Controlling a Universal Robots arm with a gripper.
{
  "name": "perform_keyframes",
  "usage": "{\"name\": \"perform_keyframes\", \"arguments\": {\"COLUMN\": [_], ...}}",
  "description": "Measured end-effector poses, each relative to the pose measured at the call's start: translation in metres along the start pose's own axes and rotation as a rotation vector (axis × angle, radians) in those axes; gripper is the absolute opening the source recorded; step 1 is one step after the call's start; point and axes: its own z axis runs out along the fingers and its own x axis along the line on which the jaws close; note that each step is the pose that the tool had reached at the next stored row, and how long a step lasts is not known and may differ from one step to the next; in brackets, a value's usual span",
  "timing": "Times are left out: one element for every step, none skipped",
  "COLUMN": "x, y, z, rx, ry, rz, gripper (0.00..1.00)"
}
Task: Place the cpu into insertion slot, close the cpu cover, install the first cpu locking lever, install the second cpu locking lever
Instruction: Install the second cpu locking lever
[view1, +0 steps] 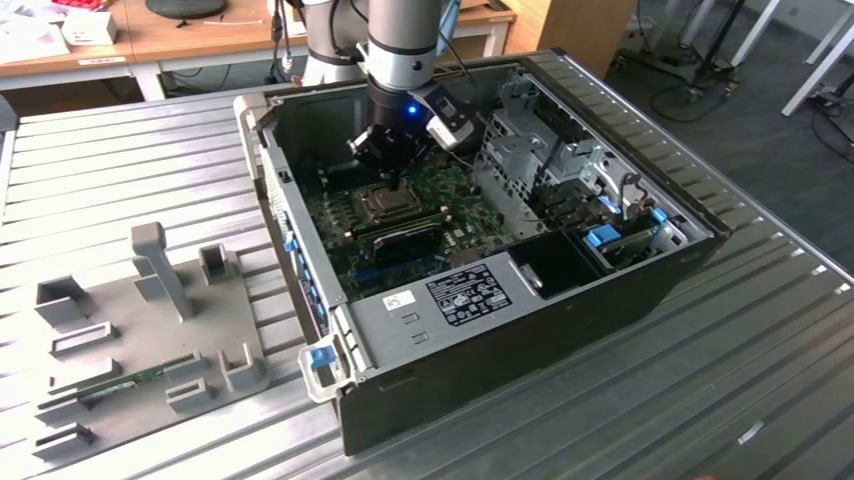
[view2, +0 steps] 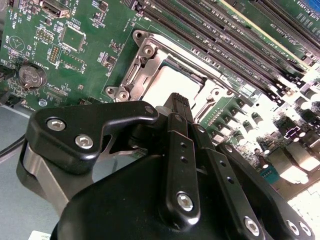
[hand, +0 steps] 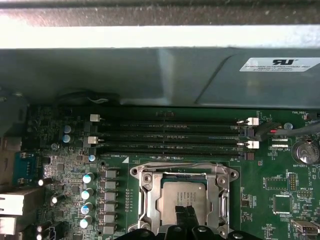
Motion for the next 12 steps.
{"name": "perform_keyframes", "arguments": {"x": [0.0, 0.0, 0.0, 0.0, 0.0, 0.0, 0.0, 0.0, 0.0, -0.0001, -0.0001, -0.0001], "y": [0.0, 0.0, -0.0001, -0.0001, -0.0001, -0.0001, -0.0001, -0.0001, -0.0001, 0.0, 0.0001, 0.0001], "z": [0.0, 0.0, 0.0, 0.0, 0.0, -0.0002, -0.0005, -0.0011, -0.0019, -0.003, -0.004, -0.005], "rx": [0.0, 0.0, 0.0, 0.0, 0.0, 0.0, 0.0001, 0.0005, 0.0005, 0.0003, 0.0005, 0.0004], "ry": [0.0, 0.0, 0.0, 0.0, 0.0, 0.0, 0.0001, 0.0002, 0.0001, 0.0, 0.0001, 0.0], "rz": [0.0, 0.0, 0.0, 0.0, 0.0, 0.0, 0.0, 0.0, 0.0, 0.0, 0.0, 0.0], "gripper": [0.1, 0.1, 0.1, 0.1, 0.1, 0.1, 0.1, 0.1, 0.1, 0.1, 0.1, 0.1]}}
